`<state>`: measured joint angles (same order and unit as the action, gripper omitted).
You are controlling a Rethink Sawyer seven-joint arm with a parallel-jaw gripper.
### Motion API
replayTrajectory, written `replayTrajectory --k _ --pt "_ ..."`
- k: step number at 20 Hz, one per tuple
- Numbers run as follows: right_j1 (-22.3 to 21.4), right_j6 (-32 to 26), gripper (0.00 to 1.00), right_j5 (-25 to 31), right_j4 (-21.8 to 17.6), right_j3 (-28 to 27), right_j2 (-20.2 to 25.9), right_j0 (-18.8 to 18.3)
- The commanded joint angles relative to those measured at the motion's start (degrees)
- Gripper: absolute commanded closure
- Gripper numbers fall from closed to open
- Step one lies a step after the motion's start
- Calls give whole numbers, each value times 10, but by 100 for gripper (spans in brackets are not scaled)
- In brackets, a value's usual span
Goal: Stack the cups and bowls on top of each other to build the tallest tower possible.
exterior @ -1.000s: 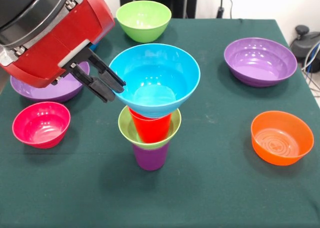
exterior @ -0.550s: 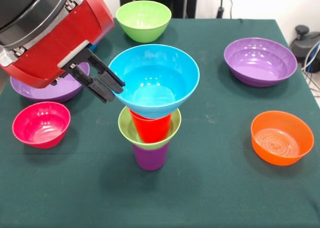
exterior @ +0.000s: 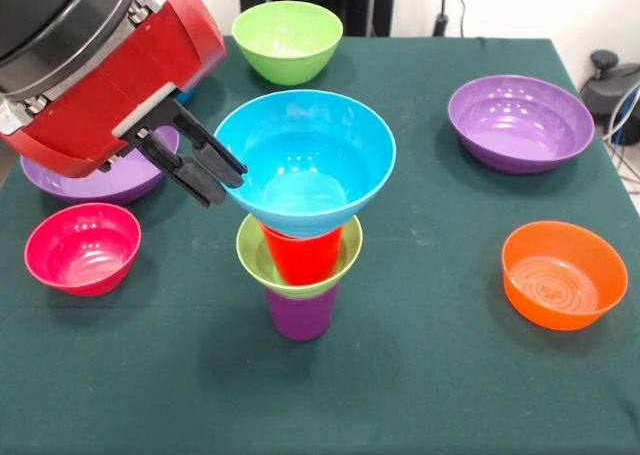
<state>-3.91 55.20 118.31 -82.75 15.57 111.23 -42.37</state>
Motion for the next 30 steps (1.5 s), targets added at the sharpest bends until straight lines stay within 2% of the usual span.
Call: replayTrajectory --k 1,11,25,30 --pt "-3 -64 100 -15 -31 -34 -49 -8" --pt "2 -42 100 -22 14 -8 -76 -17" --pt "-5 32 100 -65 138 83 -165 -39" --pt "-6 41 100 -74 175 99 -194 -42"
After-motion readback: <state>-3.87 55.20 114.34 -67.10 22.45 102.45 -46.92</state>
